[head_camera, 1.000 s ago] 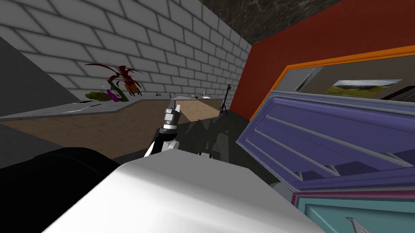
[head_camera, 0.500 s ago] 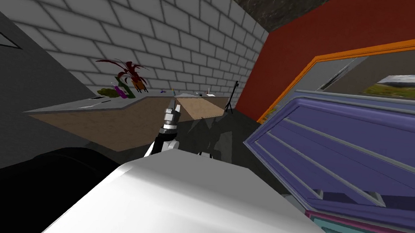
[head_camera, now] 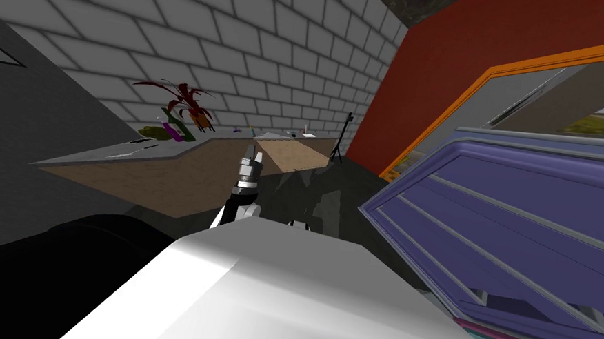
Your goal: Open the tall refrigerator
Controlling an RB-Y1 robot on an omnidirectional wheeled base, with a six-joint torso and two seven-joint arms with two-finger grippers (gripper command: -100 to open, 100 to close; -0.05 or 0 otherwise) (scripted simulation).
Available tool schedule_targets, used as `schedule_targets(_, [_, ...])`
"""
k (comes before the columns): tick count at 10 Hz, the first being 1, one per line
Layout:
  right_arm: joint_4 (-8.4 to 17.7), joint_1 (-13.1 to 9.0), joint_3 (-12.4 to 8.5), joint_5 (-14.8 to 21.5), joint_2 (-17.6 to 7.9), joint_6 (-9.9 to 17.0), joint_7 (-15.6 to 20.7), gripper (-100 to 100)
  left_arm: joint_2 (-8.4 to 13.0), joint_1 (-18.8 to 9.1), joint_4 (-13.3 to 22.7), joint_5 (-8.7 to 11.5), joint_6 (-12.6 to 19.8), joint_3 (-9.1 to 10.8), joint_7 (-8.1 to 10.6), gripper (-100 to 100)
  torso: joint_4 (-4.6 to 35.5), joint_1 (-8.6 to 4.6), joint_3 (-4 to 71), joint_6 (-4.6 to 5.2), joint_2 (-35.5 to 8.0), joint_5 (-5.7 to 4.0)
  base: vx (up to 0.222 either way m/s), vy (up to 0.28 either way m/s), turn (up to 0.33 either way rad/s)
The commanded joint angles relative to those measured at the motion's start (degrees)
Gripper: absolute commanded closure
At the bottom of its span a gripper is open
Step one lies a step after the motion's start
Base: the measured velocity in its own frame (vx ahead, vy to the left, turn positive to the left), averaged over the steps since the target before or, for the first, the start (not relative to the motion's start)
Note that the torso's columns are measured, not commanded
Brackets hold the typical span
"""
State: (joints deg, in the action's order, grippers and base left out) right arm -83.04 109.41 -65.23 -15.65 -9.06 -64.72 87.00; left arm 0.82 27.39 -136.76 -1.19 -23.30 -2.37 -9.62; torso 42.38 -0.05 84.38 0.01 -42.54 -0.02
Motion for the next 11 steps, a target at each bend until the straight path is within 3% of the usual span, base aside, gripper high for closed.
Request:
schedule_targets(1, [-0.37, 2.58, -1.21, -1.52, -0.57, -0.05, -2.05, -100, 0.00, 0.00, 0.00, 0.00, 0.00, 0.00, 0.00, 0, -0.08, -0.01, 0.14, 0.00, 0.18, 0.01, -0.017, -0.017, -0.046])
schedule_targets(5, [-0.93, 6.45, -3.01, -3.81, -1.43, -0.11, -5.13, -100, 0.00, 0.00, 0.00, 0.00, 0.00, 0.00, 0.00, 0, -0.25, -0.08, 0.59, 0.00, 0.24, 0.34, -0.008, -0.005, -0.033])
schedule_targets(6, [-1.44, 5.04, -2.27, -3.08, -1.43, -0.71, -4.63, -100, 0.00, 0.00, 0.00, 0.00, 0.00, 0.00, 0.00, 0, -0.32, -0.12, 0.76, -0.03, 0.19, 0.51, 0.003, 0.017, -0.005])
schedule_targets(7, [-1.61, 5.00, -2.07, -2.99, -1.47, -0.88, -4.82, 0, 0.00, 0.00, 0.00, 0.00, 0.00, 0.00, 0.00, 0, -0.31, -0.03, 0.71, -0.03, 0.28, 0.44, 0.000, 0.009, -0.003])
schedule_targets(11, [-1.64, 4.96, -1.99, -2.94, -1.46, -0.92, -4.80, 0, 0.00, 0.00, 0.00, 0.00, 0.00, 0.00, 0.00, 0, -0.08, 0.03, 0.16, -0.01, 0.22, 0.02, 0.000, 0.000, 0.000])
